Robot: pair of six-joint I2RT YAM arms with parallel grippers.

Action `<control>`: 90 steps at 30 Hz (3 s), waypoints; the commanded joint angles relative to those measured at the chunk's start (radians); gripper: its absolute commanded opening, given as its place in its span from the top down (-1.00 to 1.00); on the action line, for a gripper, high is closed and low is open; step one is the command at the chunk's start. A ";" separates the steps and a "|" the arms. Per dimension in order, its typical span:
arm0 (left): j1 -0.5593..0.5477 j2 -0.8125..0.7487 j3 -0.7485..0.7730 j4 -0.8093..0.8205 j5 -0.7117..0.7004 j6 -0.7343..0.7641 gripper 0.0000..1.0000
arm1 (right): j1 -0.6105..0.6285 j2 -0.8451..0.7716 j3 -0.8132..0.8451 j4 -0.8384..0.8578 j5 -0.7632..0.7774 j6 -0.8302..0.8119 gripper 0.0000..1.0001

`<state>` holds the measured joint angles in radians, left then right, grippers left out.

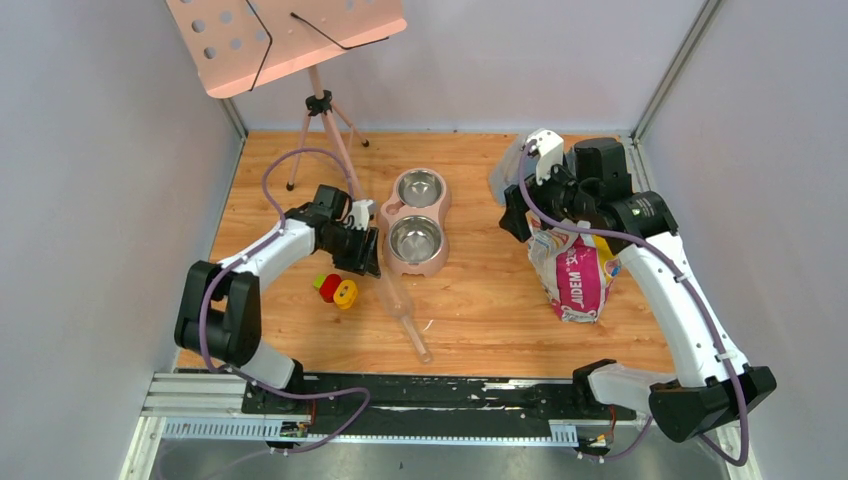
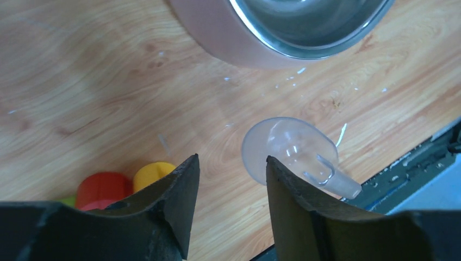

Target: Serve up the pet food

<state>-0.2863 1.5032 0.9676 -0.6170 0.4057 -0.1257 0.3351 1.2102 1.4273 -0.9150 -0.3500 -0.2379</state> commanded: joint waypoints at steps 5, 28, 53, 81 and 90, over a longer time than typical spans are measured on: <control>0.001 0.140 0.049 0.017 0.156 0.080 0.03 | -0.011 -0.033 -0.007 0.056 -0.036 -0.025 -1.00; -0.098 -0.141 0.250 -0.089 0.377 0.278 1.00 | -0.009 0.067 0.118 0.035 -0.259 0.112 -0.62; -0.248 0.014 0.720 -0.024 0.374 0.175 1.00 | 0.269 0.220 0.165 0.220 0.027 0.171 -0.41; -0.244 -0.162 0.399 0.456 0.238 0.006 -0.71 | -0.025 0.221 0.231 0.389 -0.132 0.670 1.00; -0.258 -0.052 0.421 0.500 0.393 -0.086 -0.63 | -0.046 0.174 0.175 0.484 -0.277 0.769 1.00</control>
<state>-0.5373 1.4067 1.3643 -0.1825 0.7002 -0.1417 0.2840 1.4368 1.6234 -0.5297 -0.5251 0.4335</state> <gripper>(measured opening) 0.829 0.041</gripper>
